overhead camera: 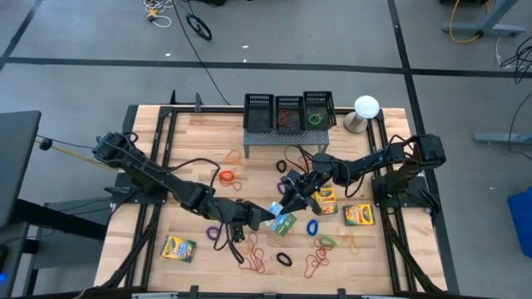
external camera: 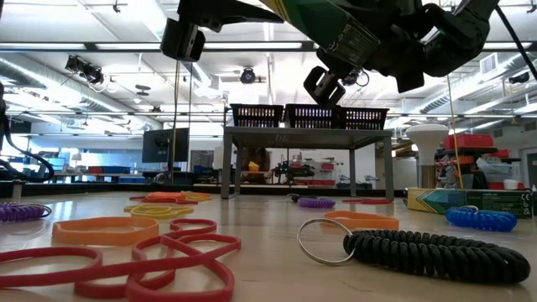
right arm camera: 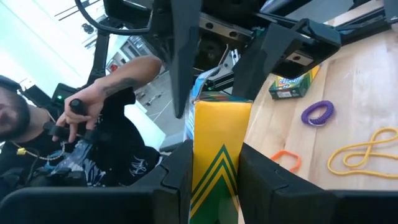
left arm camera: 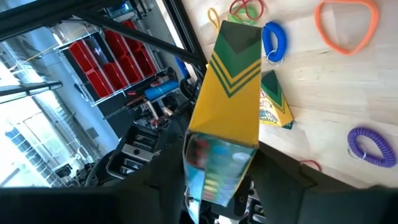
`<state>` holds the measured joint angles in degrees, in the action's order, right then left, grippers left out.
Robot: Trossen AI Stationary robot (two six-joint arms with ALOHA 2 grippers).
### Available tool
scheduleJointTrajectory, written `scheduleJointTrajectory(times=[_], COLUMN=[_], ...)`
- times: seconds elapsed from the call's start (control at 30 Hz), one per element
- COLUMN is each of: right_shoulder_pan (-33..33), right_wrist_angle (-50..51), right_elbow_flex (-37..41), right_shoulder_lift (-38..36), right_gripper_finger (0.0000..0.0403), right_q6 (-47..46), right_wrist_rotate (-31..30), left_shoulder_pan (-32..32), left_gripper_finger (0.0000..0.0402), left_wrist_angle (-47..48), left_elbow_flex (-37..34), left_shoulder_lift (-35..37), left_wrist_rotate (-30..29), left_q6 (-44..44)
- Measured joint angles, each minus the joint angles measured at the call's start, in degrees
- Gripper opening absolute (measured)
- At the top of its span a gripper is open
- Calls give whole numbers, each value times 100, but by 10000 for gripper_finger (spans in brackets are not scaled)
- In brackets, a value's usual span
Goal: Sort rubber bands into baskets
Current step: Put the crayon box into the left black basket on the shelf
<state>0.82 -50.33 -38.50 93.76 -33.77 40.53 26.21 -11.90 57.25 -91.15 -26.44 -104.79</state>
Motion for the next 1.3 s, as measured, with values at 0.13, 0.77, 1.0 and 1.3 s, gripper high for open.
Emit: scheduleJointTrajectory(times=[0.13, 0.77, 1.0, 1.3], right_shoulder_pan=[13, -201, -263, 62], right_wrist_angle=[10, 834, 1581, 3448], right_elbow_flex=[0, 2, 4, 4], right_shoulder_lift=[0, -362, -981, -2316], right_gripper_finger=[102, 254, 267, 292], right_q6=[38, 747, 1288, 2129], right_wrist_rotate=[-109, -1026, -1976, -2992], left_shoulder_pan=[8, 195, 221, 242], left_gripper_finger=[129, 110, 109, 109], left_wrist_angle=[20, 564, 864, 1109], left_elbow_flex=[0, 0, 0, 0], left_shoulder_lift=[0, 18, 46, 50], left_wrist_rotate=[-7, -1843, -2040, -2029], left_q6=[17, 1459, 1829, 2257])
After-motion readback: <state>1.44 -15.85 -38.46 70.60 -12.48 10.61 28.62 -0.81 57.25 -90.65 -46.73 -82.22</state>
